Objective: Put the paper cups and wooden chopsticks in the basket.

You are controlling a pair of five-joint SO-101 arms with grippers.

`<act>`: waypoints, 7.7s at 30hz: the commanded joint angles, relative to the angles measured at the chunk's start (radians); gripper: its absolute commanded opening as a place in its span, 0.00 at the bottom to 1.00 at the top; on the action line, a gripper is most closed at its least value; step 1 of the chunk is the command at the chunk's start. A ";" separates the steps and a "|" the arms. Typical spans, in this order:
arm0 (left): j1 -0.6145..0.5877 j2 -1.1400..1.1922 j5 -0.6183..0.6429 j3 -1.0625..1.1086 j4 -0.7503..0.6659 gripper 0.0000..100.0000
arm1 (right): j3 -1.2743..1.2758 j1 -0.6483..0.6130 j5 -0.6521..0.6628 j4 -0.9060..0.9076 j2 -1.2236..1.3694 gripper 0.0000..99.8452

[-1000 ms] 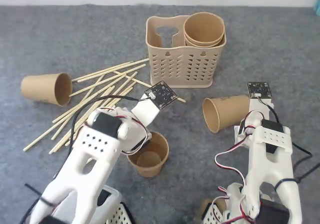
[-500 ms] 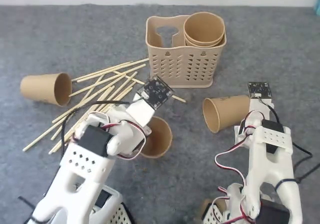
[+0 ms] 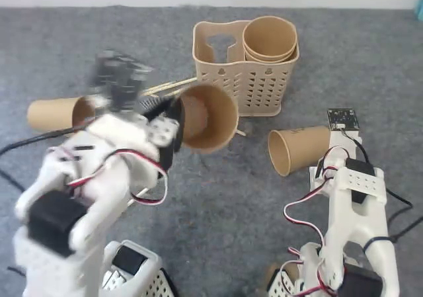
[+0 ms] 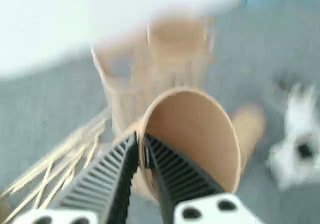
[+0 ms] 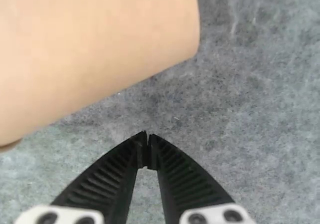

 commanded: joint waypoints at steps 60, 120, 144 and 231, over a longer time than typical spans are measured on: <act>-0.371 0.118 -0.063 -0.150 0.055 0.27 | 0.014 -0.004 0.009 -0.002 -0.084 0.01; -0.858 -0.245 -0.086 1.173 -0.641 0.26 | -0.199 0.120 -0.023 -0.248 -0.153 0.01; -0.821 -0.238 -0.084 1.191 -0.646 0.26 | -1.275 -0.085 -0.420 0.611 -0.065 0.01; -0.885 -0.227 -0.121 1.007 -0.717 0.26 | -0.341 -0.042 -0.043 0.535 -0.271 0.03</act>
